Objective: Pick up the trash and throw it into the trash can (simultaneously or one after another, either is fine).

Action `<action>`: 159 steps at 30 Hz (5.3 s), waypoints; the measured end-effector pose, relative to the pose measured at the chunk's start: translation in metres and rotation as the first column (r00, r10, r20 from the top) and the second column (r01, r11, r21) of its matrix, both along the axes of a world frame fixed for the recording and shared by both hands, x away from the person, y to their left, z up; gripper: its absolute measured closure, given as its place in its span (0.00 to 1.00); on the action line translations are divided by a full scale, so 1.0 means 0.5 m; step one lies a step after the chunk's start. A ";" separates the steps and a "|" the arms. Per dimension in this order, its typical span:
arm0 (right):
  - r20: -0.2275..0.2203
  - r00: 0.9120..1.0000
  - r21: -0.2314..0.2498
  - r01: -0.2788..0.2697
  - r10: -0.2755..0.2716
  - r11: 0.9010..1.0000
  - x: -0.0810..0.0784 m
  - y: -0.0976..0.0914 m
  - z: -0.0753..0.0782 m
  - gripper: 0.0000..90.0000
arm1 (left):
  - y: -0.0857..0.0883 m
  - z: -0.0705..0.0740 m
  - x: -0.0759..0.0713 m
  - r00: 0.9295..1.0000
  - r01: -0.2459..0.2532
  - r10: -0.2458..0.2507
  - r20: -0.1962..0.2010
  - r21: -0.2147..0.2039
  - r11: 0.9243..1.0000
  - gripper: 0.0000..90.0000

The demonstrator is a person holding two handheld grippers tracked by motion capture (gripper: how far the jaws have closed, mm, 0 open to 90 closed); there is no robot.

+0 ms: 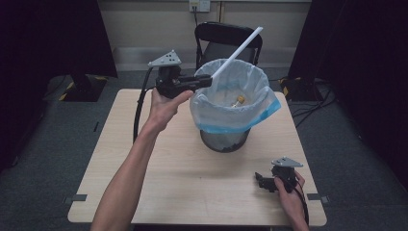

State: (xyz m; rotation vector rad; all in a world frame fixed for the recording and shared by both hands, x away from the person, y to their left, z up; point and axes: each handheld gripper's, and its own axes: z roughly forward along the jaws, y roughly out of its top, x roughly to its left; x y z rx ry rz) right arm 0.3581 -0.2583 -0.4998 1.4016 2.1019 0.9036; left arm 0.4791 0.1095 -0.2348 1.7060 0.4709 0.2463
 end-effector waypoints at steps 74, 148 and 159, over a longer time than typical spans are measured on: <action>0.000 1.000 0.001 0.002 -0.002 1.000 0.000 0.000 0.000 0.12 | 0.077 -0.010 0.041 0.990 -0.129 0.134 -0.052 0.085 0.988 0.18; 0.000 1.000 0.001 0.002 -0.002 1.000 0.000 0.000 0.000 0.12 | 0.309 -0.243 -0.143 0.947 -0.279 0.307 -0.098 0.226 0.933 0.20; 0.000 1.000 0.001 0.002 -0.002 1.000 0.000 0.000 0.000 0.12 | 0.350 -0.299 -0.168 0.919 -0.317 0.366 -0.145 0.278 0.907 0.20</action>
